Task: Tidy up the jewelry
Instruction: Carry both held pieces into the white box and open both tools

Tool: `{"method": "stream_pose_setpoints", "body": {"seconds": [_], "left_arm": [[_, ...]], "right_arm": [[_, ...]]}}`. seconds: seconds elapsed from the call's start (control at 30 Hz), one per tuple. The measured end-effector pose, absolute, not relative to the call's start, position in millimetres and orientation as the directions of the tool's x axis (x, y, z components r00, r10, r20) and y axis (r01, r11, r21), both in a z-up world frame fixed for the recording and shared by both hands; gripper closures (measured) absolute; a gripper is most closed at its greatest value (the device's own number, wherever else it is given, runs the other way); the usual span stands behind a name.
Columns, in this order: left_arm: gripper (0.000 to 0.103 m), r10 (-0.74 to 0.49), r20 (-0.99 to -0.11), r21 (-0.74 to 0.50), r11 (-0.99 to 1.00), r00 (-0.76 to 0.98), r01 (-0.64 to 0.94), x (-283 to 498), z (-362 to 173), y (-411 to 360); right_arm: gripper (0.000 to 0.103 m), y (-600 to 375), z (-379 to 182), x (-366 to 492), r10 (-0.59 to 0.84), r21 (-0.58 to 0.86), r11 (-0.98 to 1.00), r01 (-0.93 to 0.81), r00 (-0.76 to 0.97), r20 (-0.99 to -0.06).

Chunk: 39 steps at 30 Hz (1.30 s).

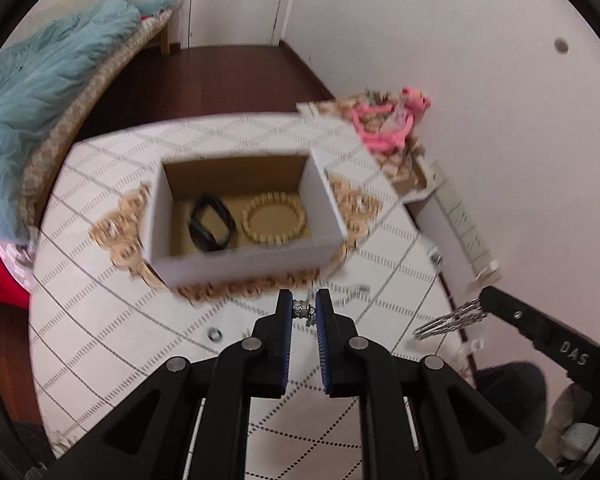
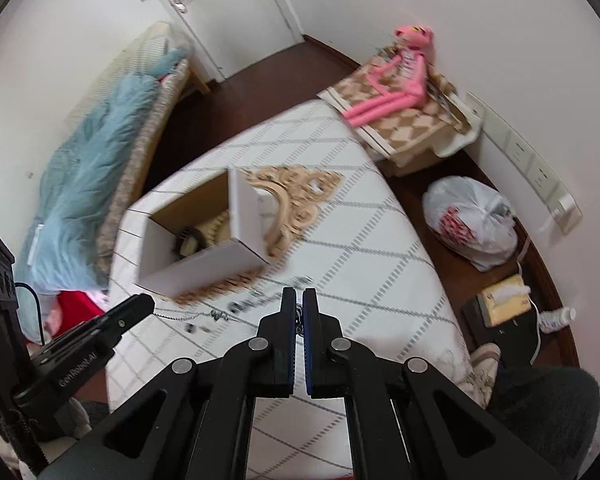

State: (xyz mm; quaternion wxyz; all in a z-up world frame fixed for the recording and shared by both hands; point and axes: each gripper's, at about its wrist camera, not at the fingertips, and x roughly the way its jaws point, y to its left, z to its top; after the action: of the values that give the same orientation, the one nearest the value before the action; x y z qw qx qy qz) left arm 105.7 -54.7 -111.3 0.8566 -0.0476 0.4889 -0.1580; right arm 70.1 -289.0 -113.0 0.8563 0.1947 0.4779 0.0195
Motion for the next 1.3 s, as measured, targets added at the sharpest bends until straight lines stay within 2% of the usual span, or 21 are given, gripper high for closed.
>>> {"method": "stream_pose_setpoints", "body": {"seconds": [0.17,0.37,0.87,0.93,1.03,1.07,1.1,1.23,1.27,1.3], "left_arm": [[0.094,-0.355,-0.772,-0.265,0.934,0.527,0.241,125,-61,-39],[0.094,-0.344,-0.751,-0.245,0.938,0.563,0.246,164,-33,-28],[0.092,-0.226,-0.892,-0.193,0.974,0.393,0.121,244,-117,1],[0.088,-0.170,-0.910,-0.150,0.985,0.378,0.081,249,-124,5],[0.071,-0.129,-0.915,-0.122,0.992,0.382,0.042,251,-129,14],[0.053,-0.117,-0.915,-0.117,0.993,0.385,0.026,251,-130,18],[0.041,-0.108,-0.914,-0.113,0.993,0.392,0.010,251,-130,23],[0.038,-0.065,-0.910,-0.080,0.997,0.410,-0.019,248,-129,32],[0.038,-0.050,-0.910,-0.066,0.998,0.412,-0.023,247,-129,33],[0.034,-0.033,-0.909,-0.049,0.998,0.416,-0.029,247,-128,34]], "right_arm": [[0.100,-265,-77,97,0.276,0.373,0.926,0.055,0.577,-0.769],[0.100,-227,-48,149,0.310,0.346,0.937,-0.055,0.587,-0.748],[0.100,-172,-105,264,0.330,0.323,0.942,-0.090,0.412,-0.849],[0.100,-166,-109,273,0.338,0.328,0.940,-0.094,0.399,-0.852],[0.100,-160,-121,287,0.350,0.344,0.935,-0.085,0.371,-0.860],[0.100,-160,-127,291,0.347,0.342,0.936,-0.079,0.359,-0.866],[0.099,-159,-138,297,0.338,0.332,0.940,-0.074,0.318,-0.886],[0.099,-164,-174,303,0.293,0.290,0.956,-0.046,0.176,-0.940],[0.097,-167,-176,301,0.273,0.269,0.962,-0.043,0.170,-0.947],[0.092,-168,-176,299,0.262,0.259,0.965,-0.043,0.171,-0.950]]}}
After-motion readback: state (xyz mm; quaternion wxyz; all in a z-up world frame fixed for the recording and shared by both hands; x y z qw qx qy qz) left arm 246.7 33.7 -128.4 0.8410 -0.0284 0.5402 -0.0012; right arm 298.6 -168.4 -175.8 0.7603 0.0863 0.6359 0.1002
